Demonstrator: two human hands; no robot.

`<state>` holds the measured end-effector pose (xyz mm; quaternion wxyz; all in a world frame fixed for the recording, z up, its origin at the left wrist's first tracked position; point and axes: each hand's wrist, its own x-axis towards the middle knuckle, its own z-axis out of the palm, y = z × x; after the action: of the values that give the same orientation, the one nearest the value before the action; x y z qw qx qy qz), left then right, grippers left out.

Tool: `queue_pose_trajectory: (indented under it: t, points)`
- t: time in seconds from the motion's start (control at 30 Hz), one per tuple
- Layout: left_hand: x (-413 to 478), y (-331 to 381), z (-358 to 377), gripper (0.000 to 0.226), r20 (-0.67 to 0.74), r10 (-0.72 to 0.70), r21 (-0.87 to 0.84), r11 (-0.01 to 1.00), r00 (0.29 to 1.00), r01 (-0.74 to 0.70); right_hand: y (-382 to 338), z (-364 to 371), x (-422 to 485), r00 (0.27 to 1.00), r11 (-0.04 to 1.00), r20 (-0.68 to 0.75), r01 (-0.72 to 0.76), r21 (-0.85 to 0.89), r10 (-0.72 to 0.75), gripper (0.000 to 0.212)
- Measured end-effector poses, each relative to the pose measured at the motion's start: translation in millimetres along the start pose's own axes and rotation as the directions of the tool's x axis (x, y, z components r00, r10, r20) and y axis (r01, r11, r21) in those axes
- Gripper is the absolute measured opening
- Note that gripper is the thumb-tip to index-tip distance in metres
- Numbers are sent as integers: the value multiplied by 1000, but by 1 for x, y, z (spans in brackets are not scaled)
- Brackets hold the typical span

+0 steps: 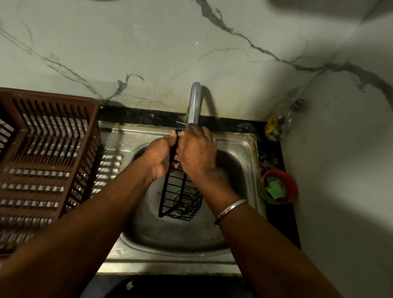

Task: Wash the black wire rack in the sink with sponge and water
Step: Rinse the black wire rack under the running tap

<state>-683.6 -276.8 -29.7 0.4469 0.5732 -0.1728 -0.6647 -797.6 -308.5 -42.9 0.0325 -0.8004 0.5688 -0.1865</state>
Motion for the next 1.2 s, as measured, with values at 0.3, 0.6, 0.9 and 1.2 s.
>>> queue_pose_trajectory:
  t: [0.3,0.6,0.9,1.2]
  points:
    - [2,-8,-7,43,-98,38,-60,997,994,-44,7,20,-20,999,989,-24,32,142,-29,54]
    - [-5,-17,-17,48,-62,33,-183,982,998,-43,3,29,-35,964,833,61,-256,490,261,74]
    - [-8,-20,-25,70,93,-10,-232,972,996,31,5,22,-30,982,832,104,-188,521,156,62]
    - [-6,10,-19,29,-90,-155,-110,983,984,144,-3,13,-41,998,945,61,-16,326,-5,39]
